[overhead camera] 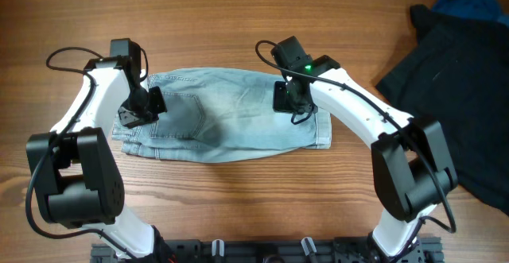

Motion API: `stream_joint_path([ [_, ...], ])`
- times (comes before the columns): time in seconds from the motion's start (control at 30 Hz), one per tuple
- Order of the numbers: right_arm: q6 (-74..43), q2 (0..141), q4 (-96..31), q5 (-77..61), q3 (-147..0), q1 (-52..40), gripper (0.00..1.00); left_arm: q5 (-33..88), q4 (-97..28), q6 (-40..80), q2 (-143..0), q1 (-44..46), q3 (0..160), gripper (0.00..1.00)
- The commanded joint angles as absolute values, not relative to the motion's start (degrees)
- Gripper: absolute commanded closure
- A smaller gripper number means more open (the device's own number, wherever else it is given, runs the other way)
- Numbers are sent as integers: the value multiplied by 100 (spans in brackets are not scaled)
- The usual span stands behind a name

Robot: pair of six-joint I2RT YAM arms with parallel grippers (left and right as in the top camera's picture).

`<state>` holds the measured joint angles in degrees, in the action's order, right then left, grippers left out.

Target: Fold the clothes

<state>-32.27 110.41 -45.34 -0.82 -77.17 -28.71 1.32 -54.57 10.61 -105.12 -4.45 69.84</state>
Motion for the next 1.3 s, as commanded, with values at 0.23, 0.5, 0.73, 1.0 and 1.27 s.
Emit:
stream_joint_path([
  [0.23, -3107, 11456, -4598, 174, -7625, -2884, 96, 54, -5328, 939, -10578, -429, 6930, 96],
  [0.5, -2989, 11456, -4731, 438, -7625, -2823, 96, 54, -5205, 939, -10578, -429, 6930, 96],
  [0.73, -2794, 11456, -4825, 447, -7625, -2515, 96, 49, -5089, 939, -10582, -440, 6904, 96],
  [1.0, -2696, 11456, -4757, 45, -7625, -2451, 95, 51, -4873, 939, -10591, -438, 6514, 96],
  [1.27, -2698, 11498, -4654, 23, -7542, -2451, 96, 51, -4834, 941, -10591, -438, 6438, 96],
])
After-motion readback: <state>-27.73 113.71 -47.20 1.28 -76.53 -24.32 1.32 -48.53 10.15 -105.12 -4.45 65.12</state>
